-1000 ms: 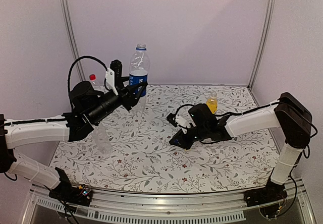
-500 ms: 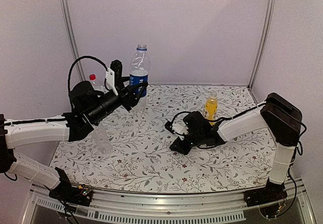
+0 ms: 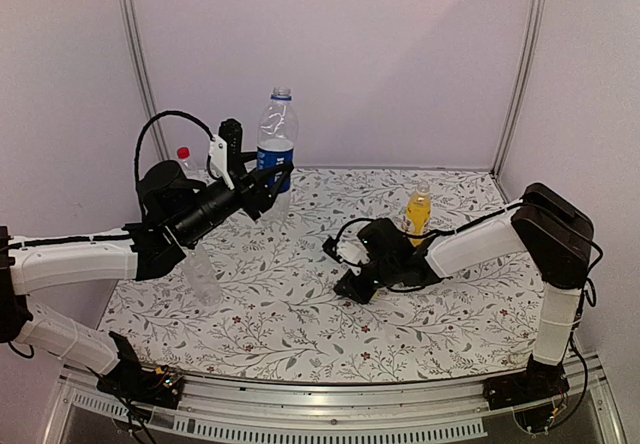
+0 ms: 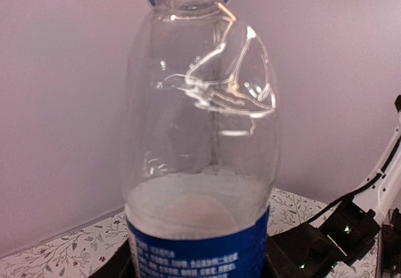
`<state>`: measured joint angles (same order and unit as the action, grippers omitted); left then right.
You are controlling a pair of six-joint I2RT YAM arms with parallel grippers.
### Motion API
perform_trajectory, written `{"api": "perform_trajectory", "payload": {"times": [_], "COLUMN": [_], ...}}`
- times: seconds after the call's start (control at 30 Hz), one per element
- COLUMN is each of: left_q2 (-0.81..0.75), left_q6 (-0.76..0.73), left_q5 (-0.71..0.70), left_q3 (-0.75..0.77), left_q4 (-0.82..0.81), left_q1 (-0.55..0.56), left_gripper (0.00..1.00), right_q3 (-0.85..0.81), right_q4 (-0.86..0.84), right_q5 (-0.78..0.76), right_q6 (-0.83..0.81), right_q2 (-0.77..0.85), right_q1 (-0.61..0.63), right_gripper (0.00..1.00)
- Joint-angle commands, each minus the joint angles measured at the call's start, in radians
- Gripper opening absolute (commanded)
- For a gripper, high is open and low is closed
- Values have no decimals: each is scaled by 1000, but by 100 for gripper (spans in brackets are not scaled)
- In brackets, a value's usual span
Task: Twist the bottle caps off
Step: Place the bottle cap at the center of the board.
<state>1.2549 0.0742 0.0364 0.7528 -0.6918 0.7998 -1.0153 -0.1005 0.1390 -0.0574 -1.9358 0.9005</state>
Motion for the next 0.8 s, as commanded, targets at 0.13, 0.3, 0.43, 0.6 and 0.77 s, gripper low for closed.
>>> {"api": "perform_trajectory", "payload": {"times": [0.13,0.3,0.43,0.6,0.77], "left_q2": [-5,-4,2,16,36], "left_q6": [-10,-14,-17,-21,-45], "left_q5": [2,1,2,11,63], "left_q3": [16,16,17,17,16], "left_q4": [-9,-9,-5,-2,-12], "left_q1": [-14,-13,-14,-13,-13], "left_gripper": [49,49,49,50,51], "right_q3": [-42,-40,-36,-34,-78], "right_q4": [60,74,86,99,166], "right_q5": [-24,-39,-33,-30,3], "right_q6": [-21,-24,-14,-3,20], "right_q2": [-28,5,76,220,358], "right_q1": [12,12,11,10,-14], "right_gripper": [34,38,48,66,78]}}
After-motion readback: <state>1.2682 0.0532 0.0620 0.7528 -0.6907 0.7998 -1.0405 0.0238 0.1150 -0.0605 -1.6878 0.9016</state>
